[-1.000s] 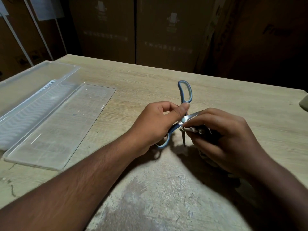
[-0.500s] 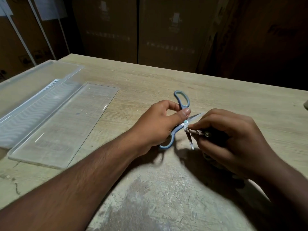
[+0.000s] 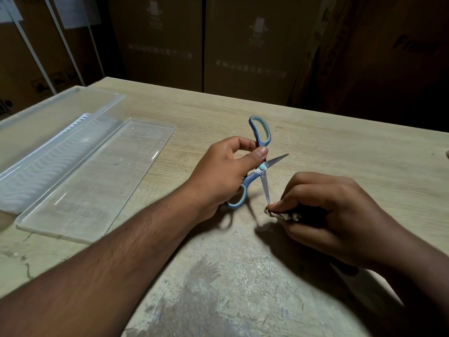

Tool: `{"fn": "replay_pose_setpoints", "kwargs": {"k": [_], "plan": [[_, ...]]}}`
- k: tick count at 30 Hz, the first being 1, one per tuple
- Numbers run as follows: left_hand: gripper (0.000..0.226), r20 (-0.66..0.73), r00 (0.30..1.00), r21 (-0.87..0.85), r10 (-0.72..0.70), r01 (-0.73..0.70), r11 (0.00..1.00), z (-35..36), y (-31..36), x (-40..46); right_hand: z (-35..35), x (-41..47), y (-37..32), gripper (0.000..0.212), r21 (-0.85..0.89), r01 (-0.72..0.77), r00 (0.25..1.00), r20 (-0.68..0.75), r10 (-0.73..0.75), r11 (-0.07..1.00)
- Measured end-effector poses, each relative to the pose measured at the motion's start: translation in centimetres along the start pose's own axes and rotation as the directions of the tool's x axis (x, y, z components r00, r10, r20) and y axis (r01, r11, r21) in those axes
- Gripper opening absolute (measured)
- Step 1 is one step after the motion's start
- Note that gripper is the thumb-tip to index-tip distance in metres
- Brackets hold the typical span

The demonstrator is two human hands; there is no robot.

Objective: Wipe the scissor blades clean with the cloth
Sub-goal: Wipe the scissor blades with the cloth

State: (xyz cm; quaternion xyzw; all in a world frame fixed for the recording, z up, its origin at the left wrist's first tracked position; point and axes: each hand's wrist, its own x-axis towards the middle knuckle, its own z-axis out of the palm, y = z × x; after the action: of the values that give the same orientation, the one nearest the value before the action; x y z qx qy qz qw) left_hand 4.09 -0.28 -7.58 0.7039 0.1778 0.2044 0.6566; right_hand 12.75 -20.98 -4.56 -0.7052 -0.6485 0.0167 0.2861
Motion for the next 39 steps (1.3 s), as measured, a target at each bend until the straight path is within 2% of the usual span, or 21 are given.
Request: {"fn": "replay_pose_setpoints", "kwargs": {"k": [2,6,8,12,16,23,26,32,36,39], "plan": [[0.010,-0.010,1.000,0.011,0.001,-0.001,1.000,-0.2,0.0,0.1,-0.2,-0.1,-0.1,0.017,0.013,0.007,1.000,-0.016,-0.007,1.000],[0.013,0.011,1.000,0.040,-0.010,0.010,0.999,-0.2,-0.1,0.1,-0.5,-0.2,0.5,0.016,-0.025,-0.023,0.974,-0.225,0.017,0.999],[0.015,0.033,0.999,0.038,-0.023,0.021,0.999,0.0,-0.1,-0.1,-0.3,-0.1,0.7,0.018,-0.048,-0.020,0.965,-0.264,0.007,0.999],[0.021,0.074,0.997,-0.009,-0.020,0.021,1.000,0.5,-0.1,-0.2,0.5,0.1,0.8,0.019,-0.038,-0.018,0.971,-0.239,0.008,0.999],[0.018,0.029,0.999,-0.084,-0.024,0.026,0.996,0.4,0.1,-0.1,0.5,0.1,0.5,0.017,-0.037,0.002,0.974,-0.225,-0.011,0.999],[0.016,-0.049,0.998,-0.089,-0.031,0.027,0.996,-0.1,0.1,0.2,-0.1,-0.1,0.2,0.012,-0.032,0.022,0.997,-0.080,-0.025,0.999],[0.017,-0.041,0.998,-0.105,-0.042,0.038,0.994,-0.2,0.6,0.1,-0.2,-0.2,0.0,0.012,-0.020,0.017,0.999,-0.032,-0.018,1.000],[0.026,0.046,0.999,-0.044,-0.026,0.028,0.999,0.1,0.4,-0.3,-0.6,-0.2,0.3,0.012,0.007,-0.048,0.958,-0.282,0.048,0.999],[0.020,0.131,0.991,-0.077,-0.003,0.013,0.997,0.9,0.4,-0.7,0.3,0.1,0.5,0.017,0.041,-0.056,0.941,-0.332,0.066,0.998],[0.019,0.155,0.988,-0.129,0.010,0.010,0.992,1.1,0.4,-0.8,1.1,0.2,0.5,0.022,0.225,-0.102,0.933,-0.315,0.172,0.969]]}}
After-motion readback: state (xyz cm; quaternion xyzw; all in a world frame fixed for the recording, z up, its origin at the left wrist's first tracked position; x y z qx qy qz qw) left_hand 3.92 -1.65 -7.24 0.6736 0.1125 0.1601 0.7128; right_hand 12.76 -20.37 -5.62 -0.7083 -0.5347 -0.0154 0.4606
